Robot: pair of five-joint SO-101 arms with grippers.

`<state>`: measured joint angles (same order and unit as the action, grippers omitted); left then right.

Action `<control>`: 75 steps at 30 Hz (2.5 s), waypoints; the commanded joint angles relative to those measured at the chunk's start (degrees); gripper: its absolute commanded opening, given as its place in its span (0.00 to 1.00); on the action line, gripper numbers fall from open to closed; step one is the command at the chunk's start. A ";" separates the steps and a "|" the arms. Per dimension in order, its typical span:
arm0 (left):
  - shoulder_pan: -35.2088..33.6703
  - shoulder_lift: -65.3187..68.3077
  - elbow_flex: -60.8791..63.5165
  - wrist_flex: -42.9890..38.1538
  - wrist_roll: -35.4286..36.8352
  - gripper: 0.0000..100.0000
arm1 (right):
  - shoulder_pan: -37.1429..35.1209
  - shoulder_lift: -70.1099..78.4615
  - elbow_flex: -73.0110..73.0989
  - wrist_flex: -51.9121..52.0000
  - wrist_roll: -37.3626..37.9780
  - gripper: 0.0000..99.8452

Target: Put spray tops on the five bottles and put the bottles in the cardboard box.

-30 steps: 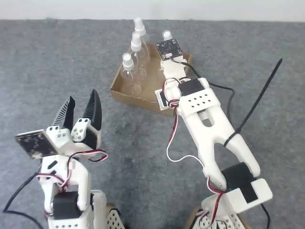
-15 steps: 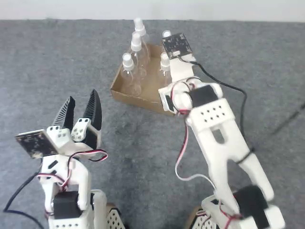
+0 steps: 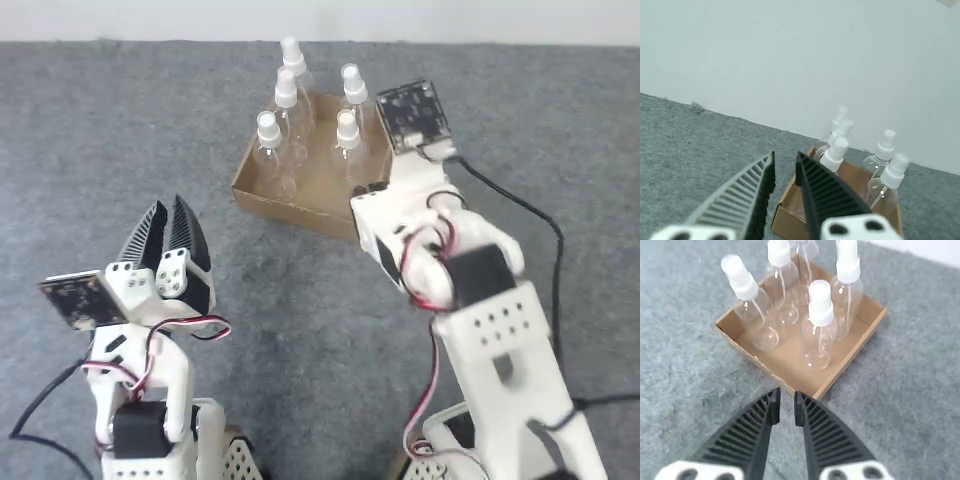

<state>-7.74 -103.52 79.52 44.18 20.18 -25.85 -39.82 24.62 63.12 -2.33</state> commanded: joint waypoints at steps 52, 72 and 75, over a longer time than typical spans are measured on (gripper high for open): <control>1.85 -0.97 -2.42 -3.60 -4.57 0.01 | 11.21 -64.31 34.64 -2.33 -0.09 0.01; -8.09 -0.88 -0.13 6.15 -4.48 0.01 | 14.46 -64.31 44.40 4.26 -0.18 0.01; -7.91 -0.88 -0.04 7.65 -4.48 0.01 | 14.46 -64.31 44.48 6.11 -0.18 0.01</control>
<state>-15.74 -103.52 79.60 50.86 15.87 -12.04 -103.82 69.63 67.69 -2.51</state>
